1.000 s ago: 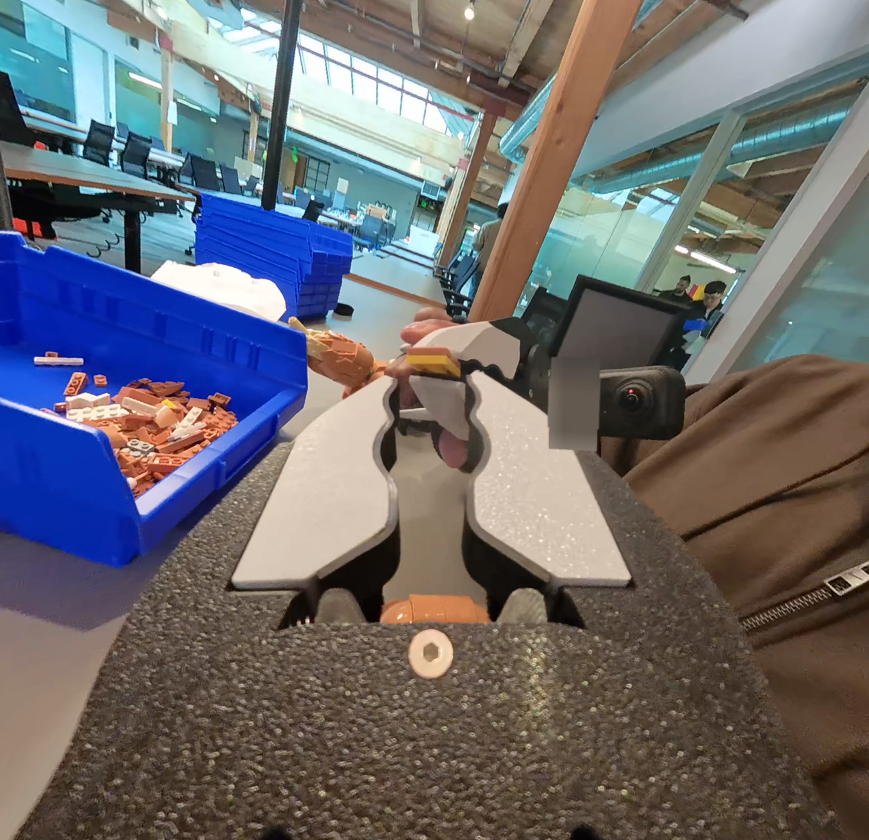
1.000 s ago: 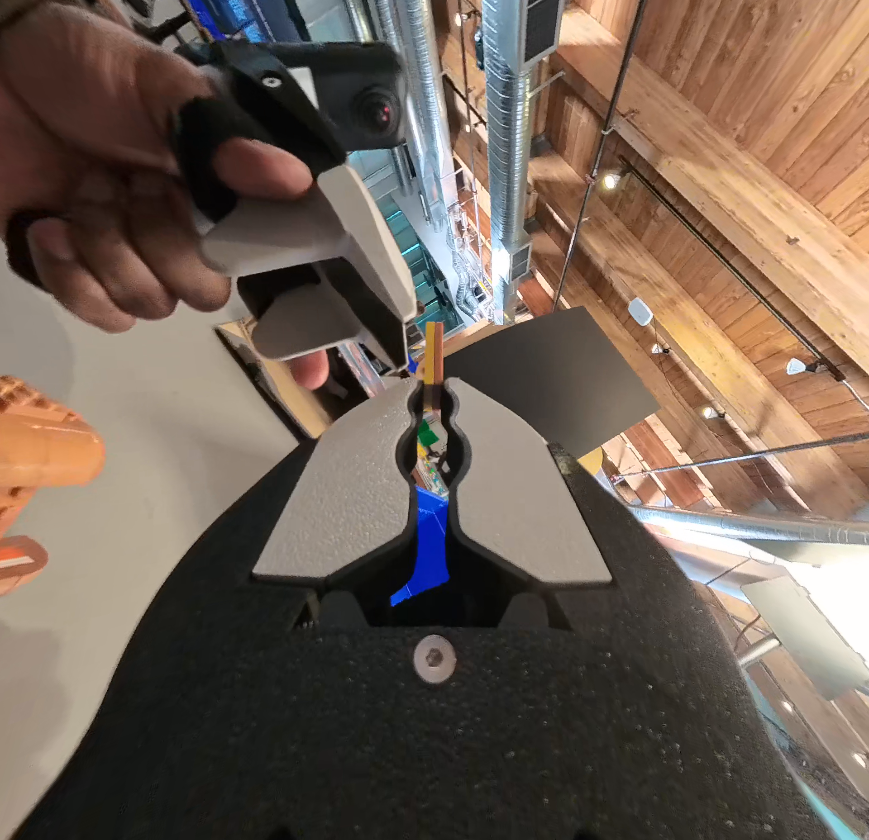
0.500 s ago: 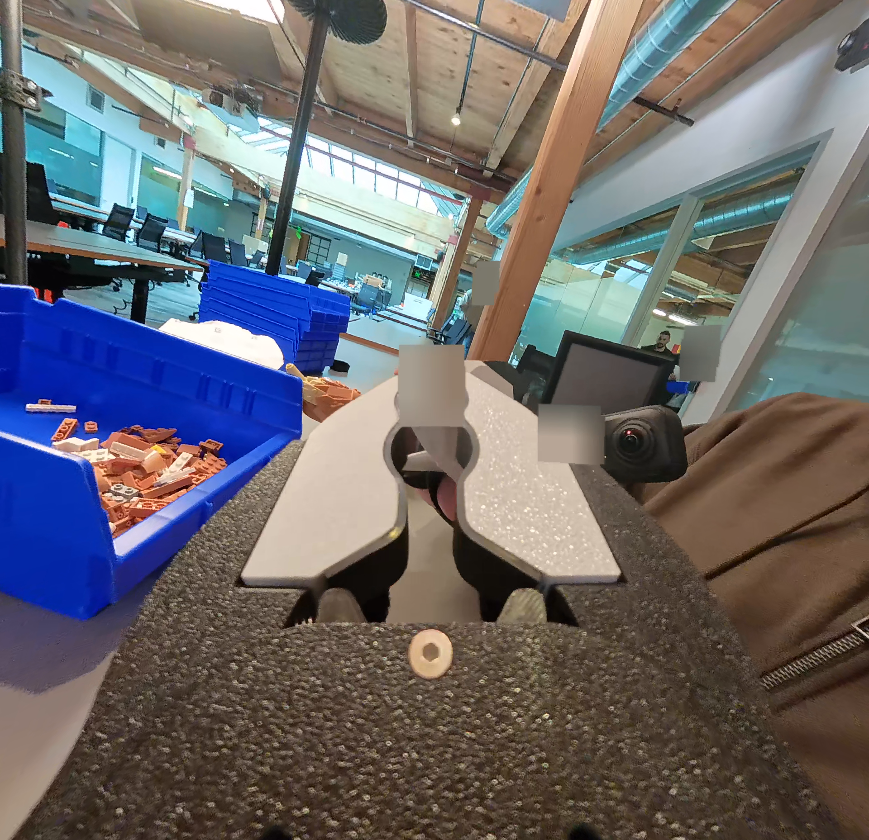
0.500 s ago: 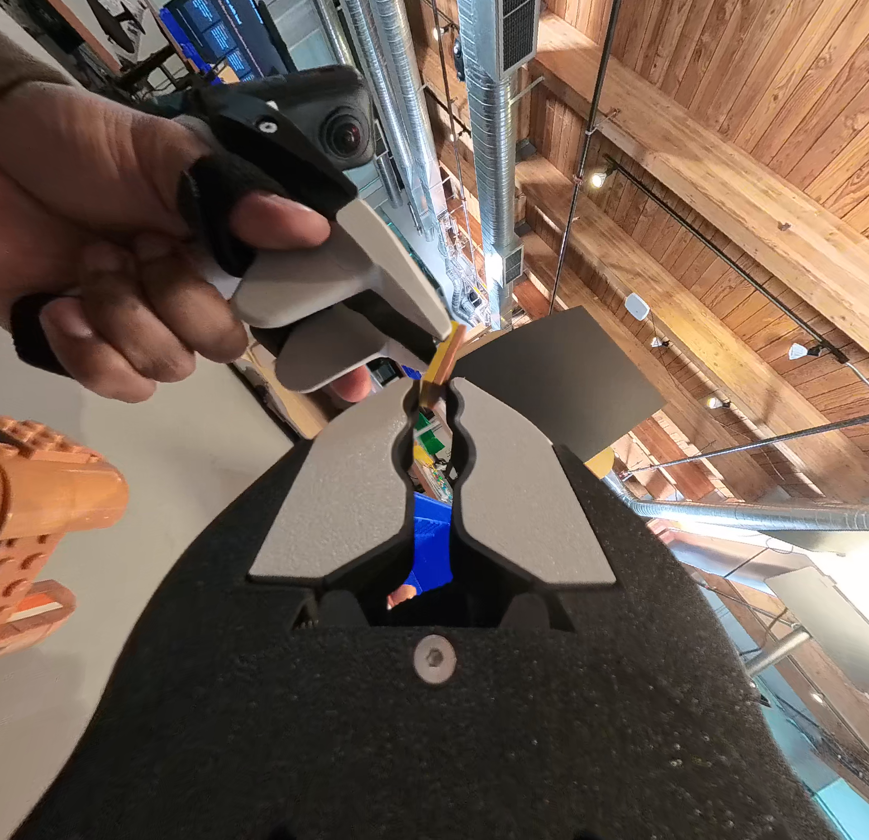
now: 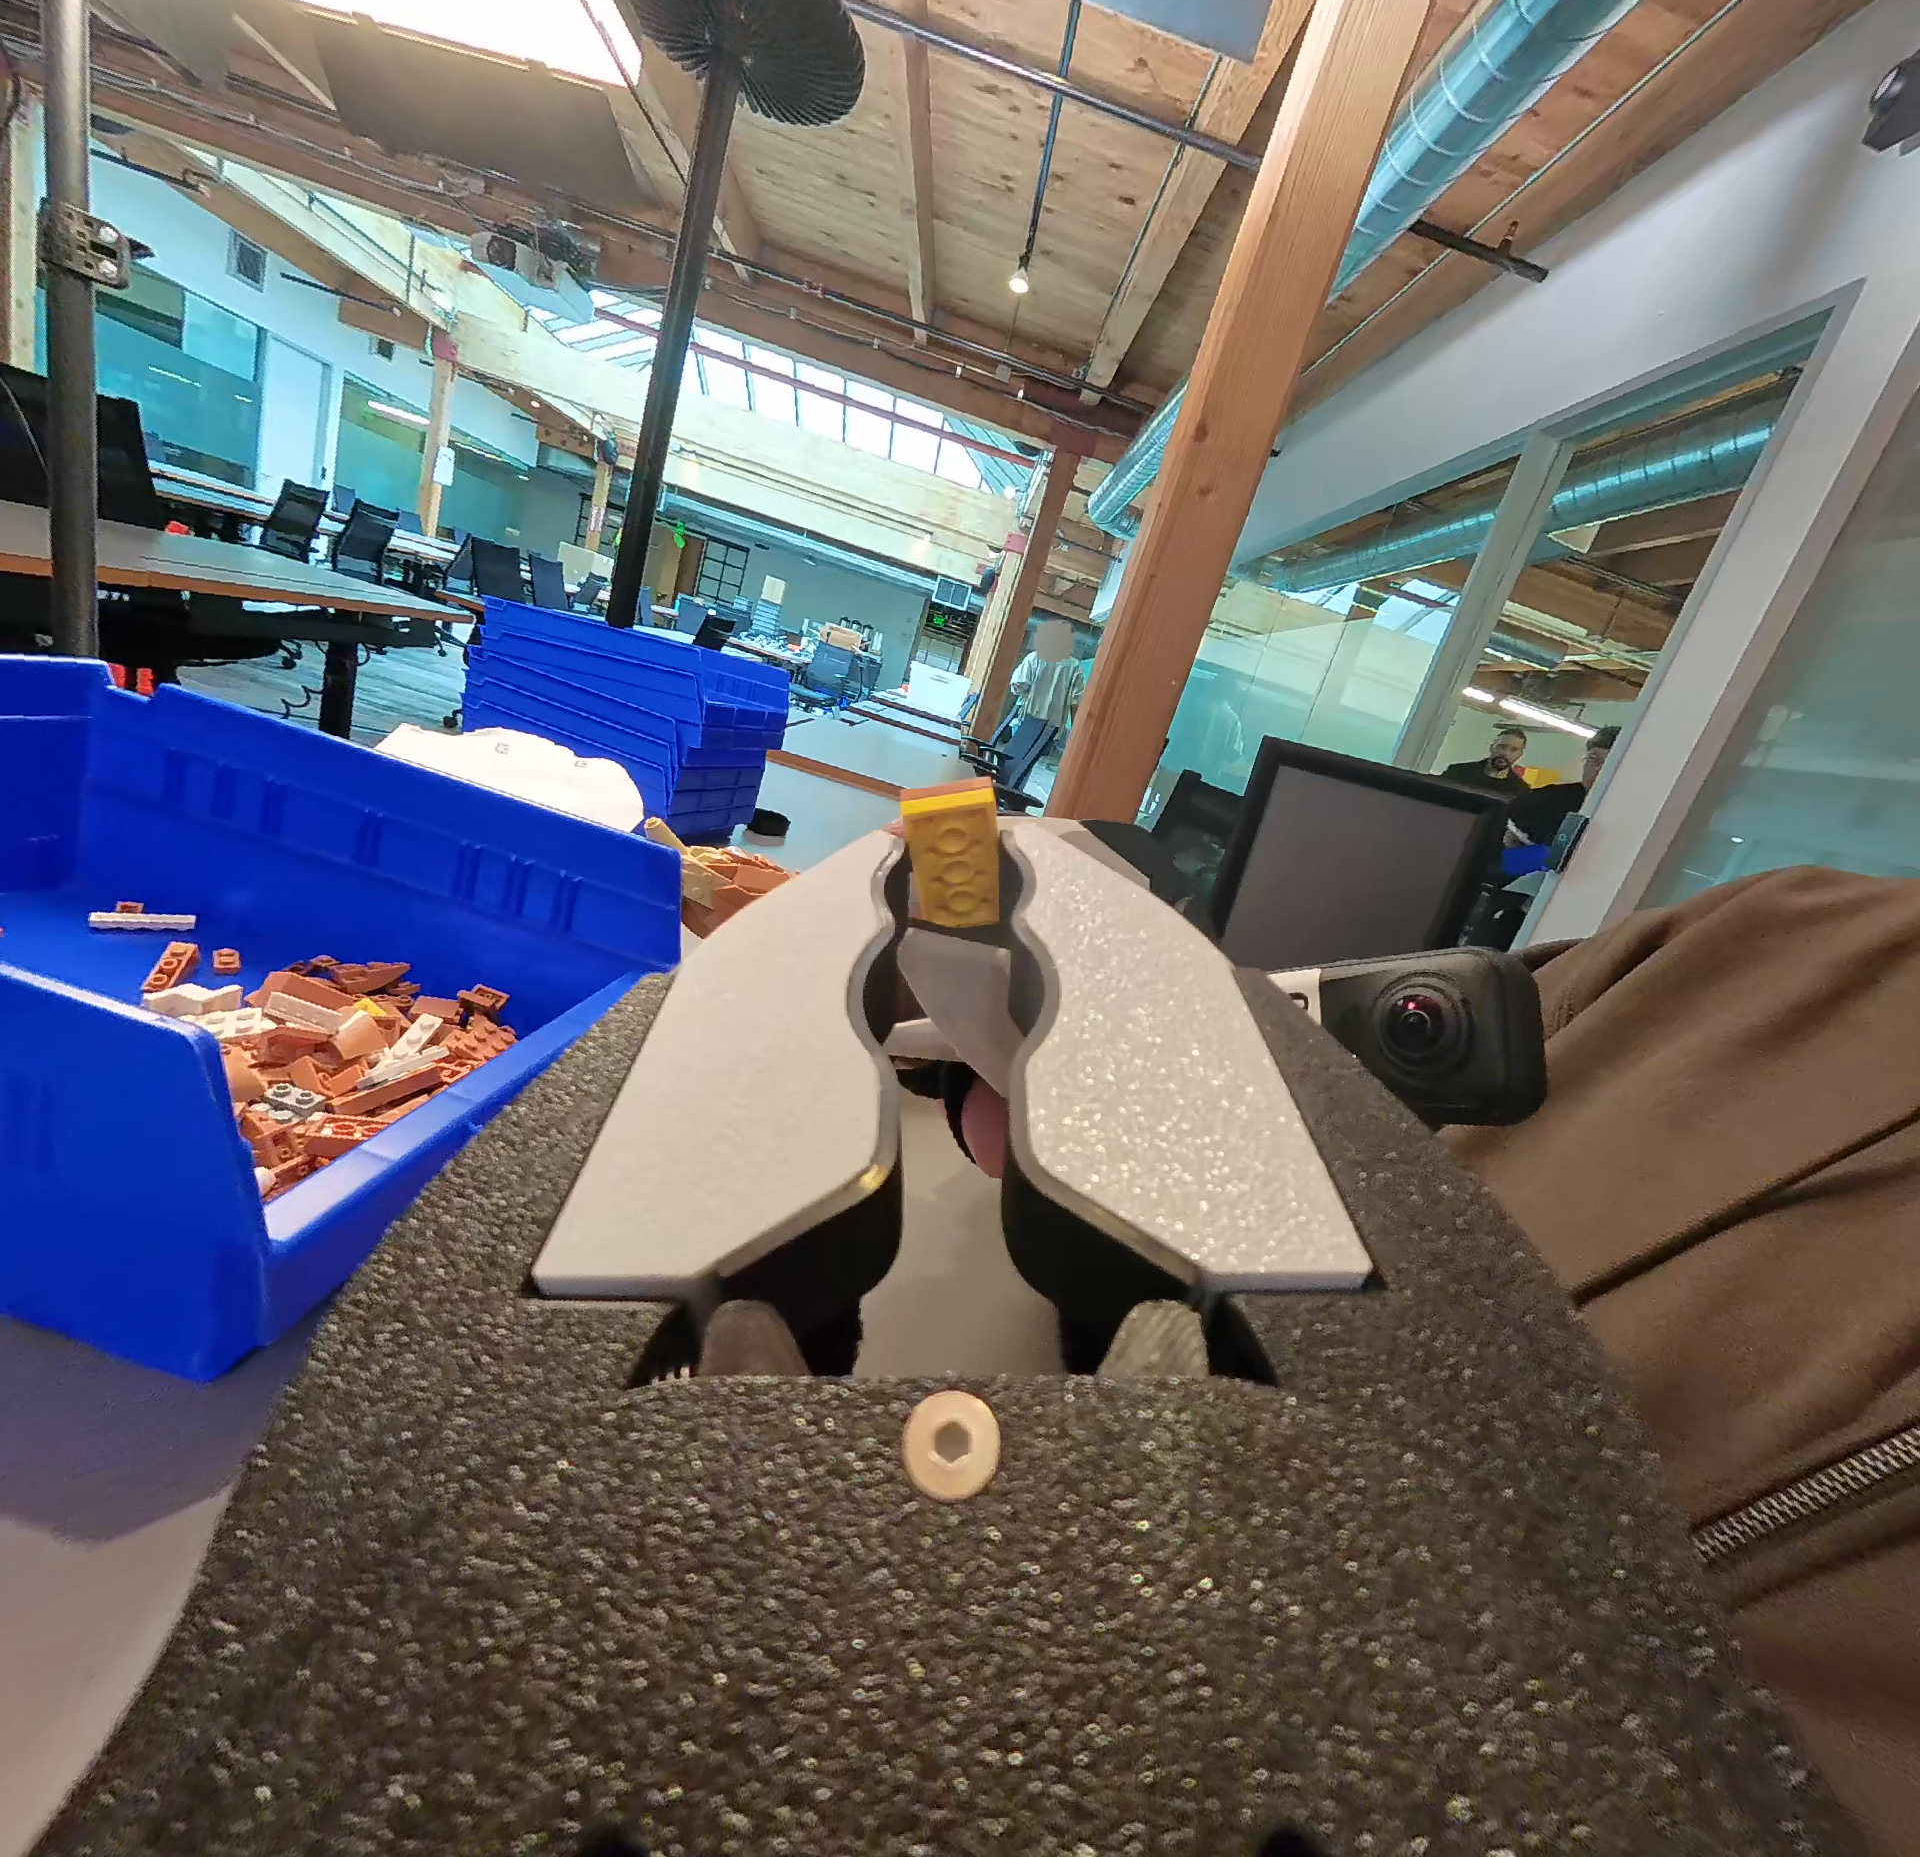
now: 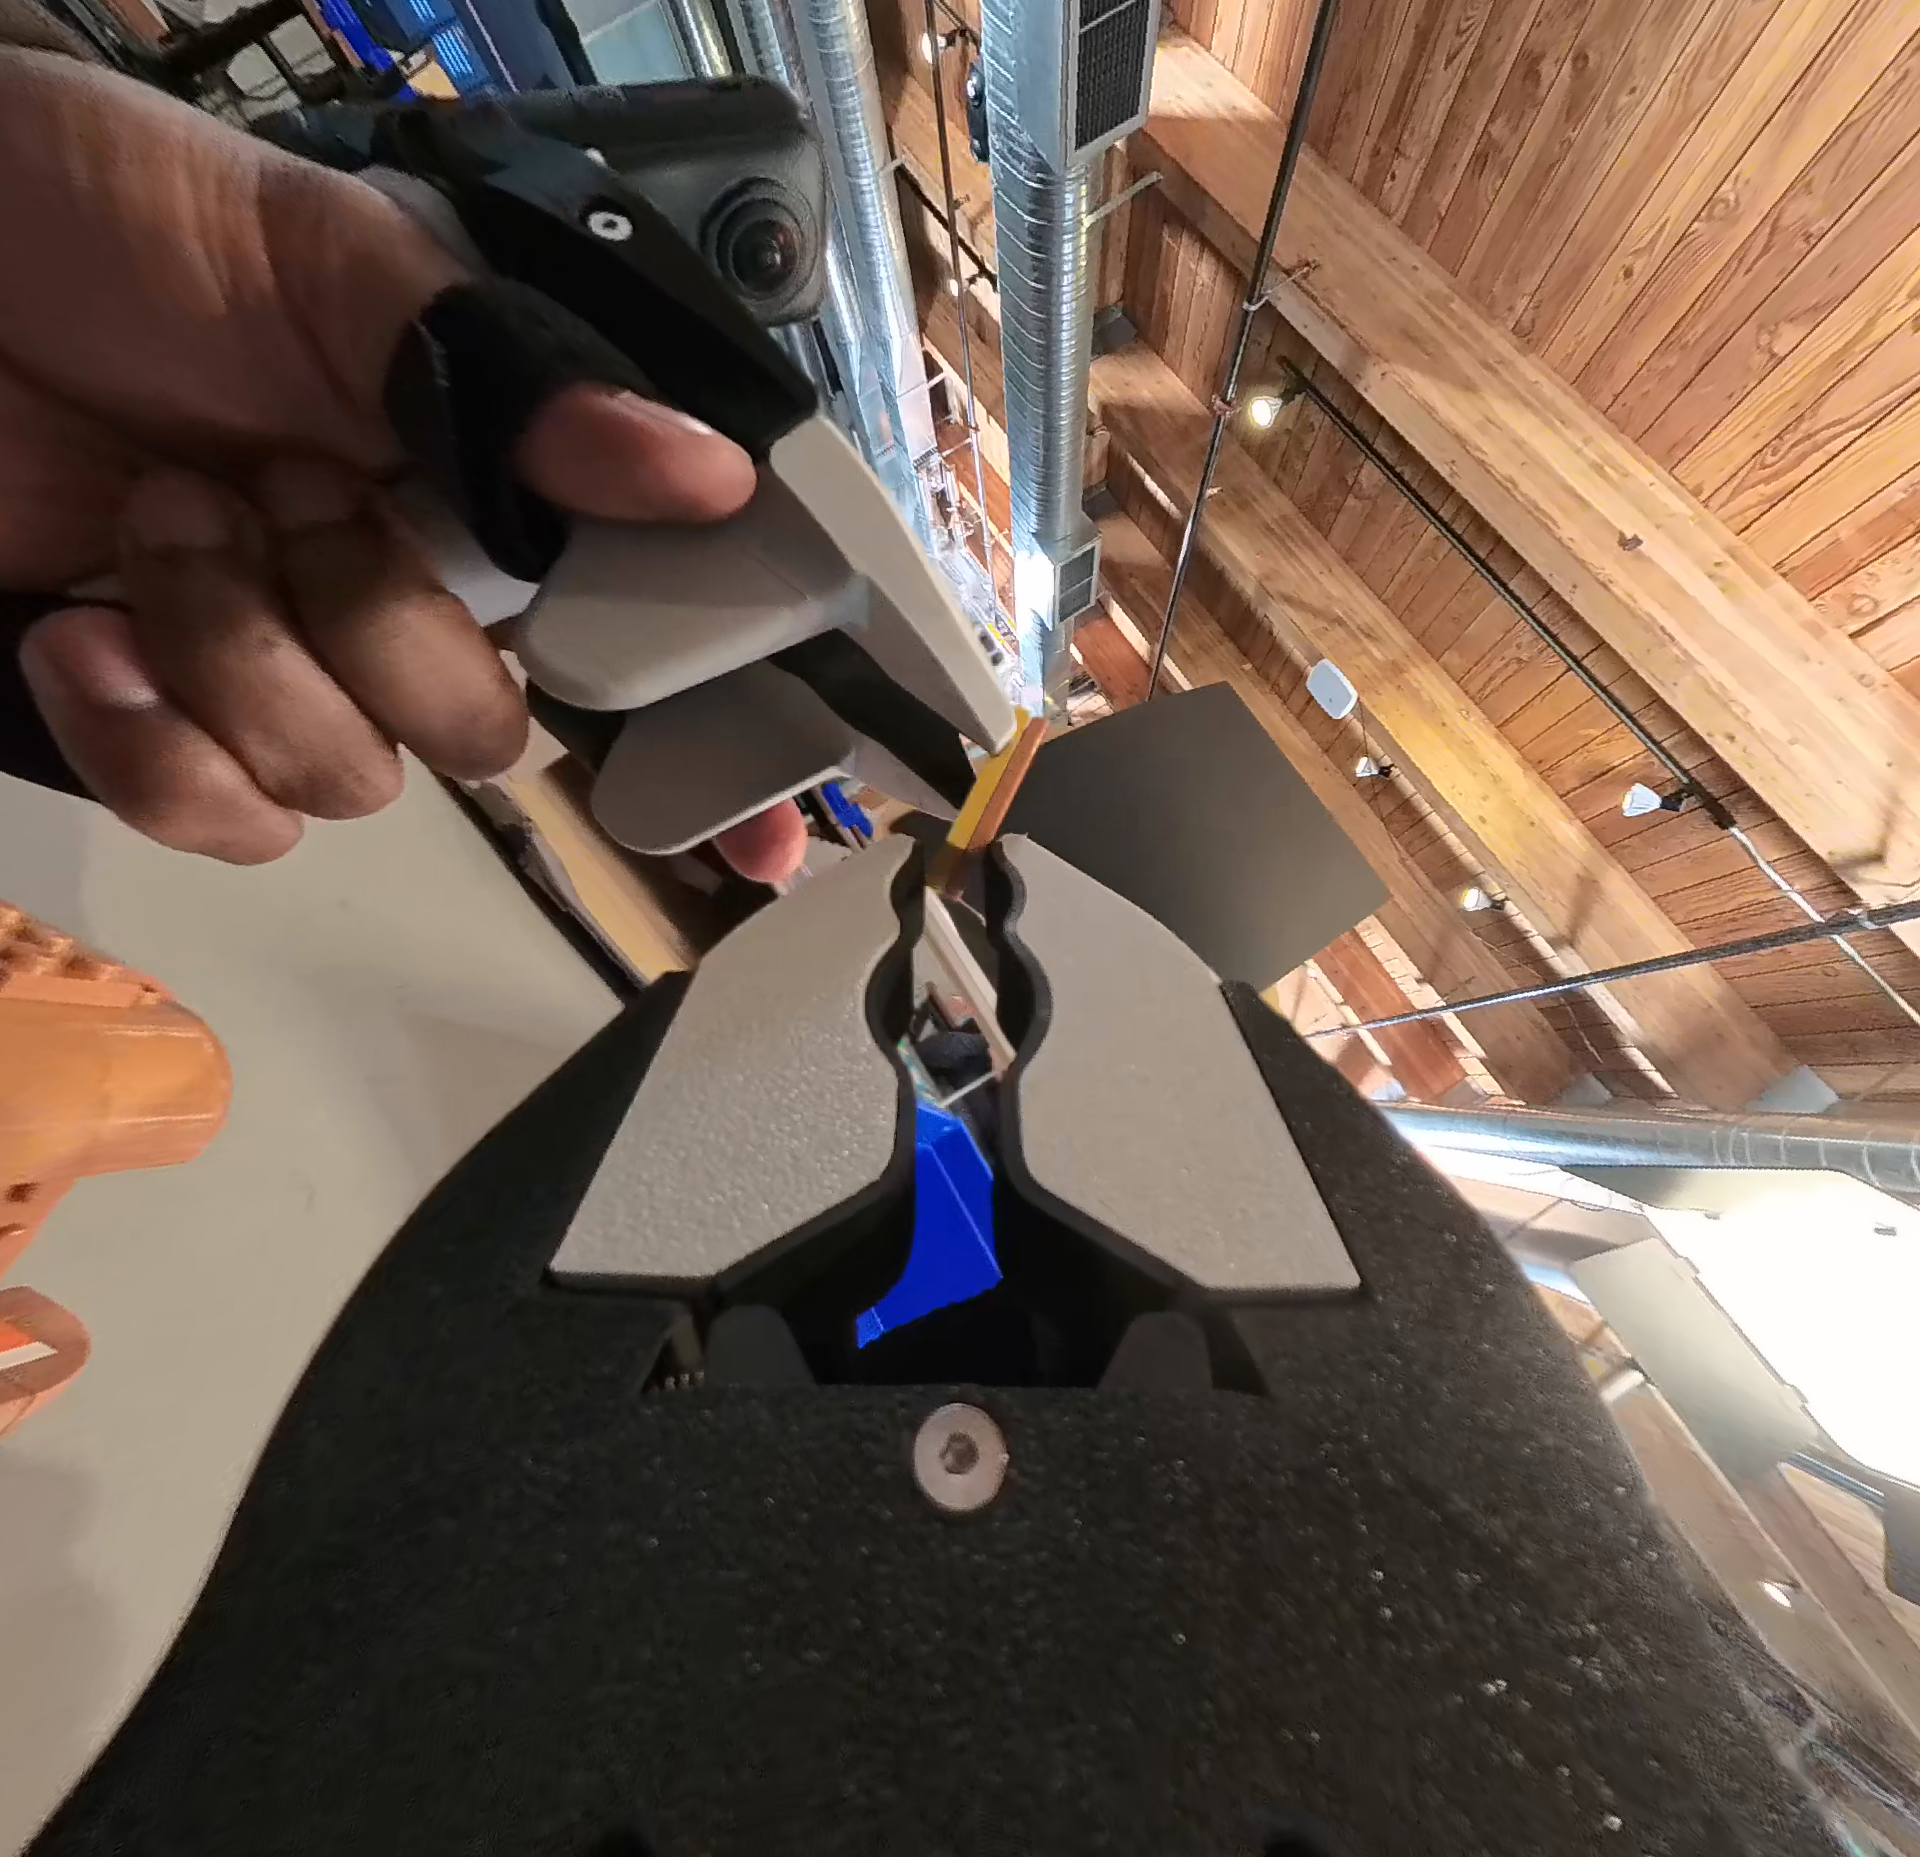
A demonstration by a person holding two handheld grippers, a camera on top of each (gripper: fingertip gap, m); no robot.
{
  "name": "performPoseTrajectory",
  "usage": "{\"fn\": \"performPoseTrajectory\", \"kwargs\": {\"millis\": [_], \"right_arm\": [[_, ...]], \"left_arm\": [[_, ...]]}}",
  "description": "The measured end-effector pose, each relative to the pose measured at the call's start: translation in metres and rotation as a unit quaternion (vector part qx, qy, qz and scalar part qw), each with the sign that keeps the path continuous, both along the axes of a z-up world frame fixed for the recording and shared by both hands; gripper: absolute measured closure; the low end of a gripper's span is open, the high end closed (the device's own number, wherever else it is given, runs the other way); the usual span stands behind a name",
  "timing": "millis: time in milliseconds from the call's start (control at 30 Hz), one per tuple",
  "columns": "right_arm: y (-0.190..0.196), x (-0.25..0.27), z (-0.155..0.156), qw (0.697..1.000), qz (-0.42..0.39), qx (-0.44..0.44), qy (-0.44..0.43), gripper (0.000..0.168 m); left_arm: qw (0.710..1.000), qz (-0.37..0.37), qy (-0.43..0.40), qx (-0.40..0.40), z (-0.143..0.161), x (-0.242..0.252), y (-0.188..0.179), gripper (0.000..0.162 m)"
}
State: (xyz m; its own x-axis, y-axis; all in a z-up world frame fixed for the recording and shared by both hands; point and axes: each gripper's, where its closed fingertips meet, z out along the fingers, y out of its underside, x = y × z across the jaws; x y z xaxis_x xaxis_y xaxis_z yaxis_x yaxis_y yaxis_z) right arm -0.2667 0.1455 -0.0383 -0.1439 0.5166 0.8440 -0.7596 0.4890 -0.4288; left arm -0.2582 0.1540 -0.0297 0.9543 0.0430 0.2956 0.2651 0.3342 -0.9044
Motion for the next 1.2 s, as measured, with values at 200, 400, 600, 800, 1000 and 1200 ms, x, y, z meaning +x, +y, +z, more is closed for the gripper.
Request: {"fn": "performPoseTrajectory", "kwargs": {"millis": [200, 400, 600, 800, 1000, 1200], "right_arm": [[0.004, -0.003, 0.003, 1.000, -0.026, -0.005, 0.011, 0.163], [0.004, -0.004, 0.004, 1.000, -0.021, -0.015, -0.003, 0.164], [0.003, -0.003, 0.003, 0.999, 0.001, -0.028, -0.030, 0.163], [0.002, -0.002, 0.003, 0.999, 0.000, -0.025, -0.025, 0.162], [-0.006, 0.003, -0.008, 0.997, 0.051, 0.014, -0.047, 0.157], [-0.002, 0.018, -0.009, 0.964, 0.204, 0.008, -0.170, 0.151]], "left_arm": [[1.000, 0.000, -0.002, -0.002, 0.000, 0.000, 0.000, 0.146], [1.000, 0.008, 0.008, -0.005, 0.000, 0.001, 0.000, 0.146], [0.998, 0.036, 0.045, -0.013, 0.001, 0.000, -0.001, 0.146], [0.995, 0.059, 0.077, -0.020, 0.002, 0.000, -0.001, 0.145], [0.984, 0.091, 0.141, -0.061, 0.001, 0.002, -0.003, 0.146], [0.967, 0.113, 0.206, -0.096, 0.010, 0.006, -0.013, 0.146]]}}
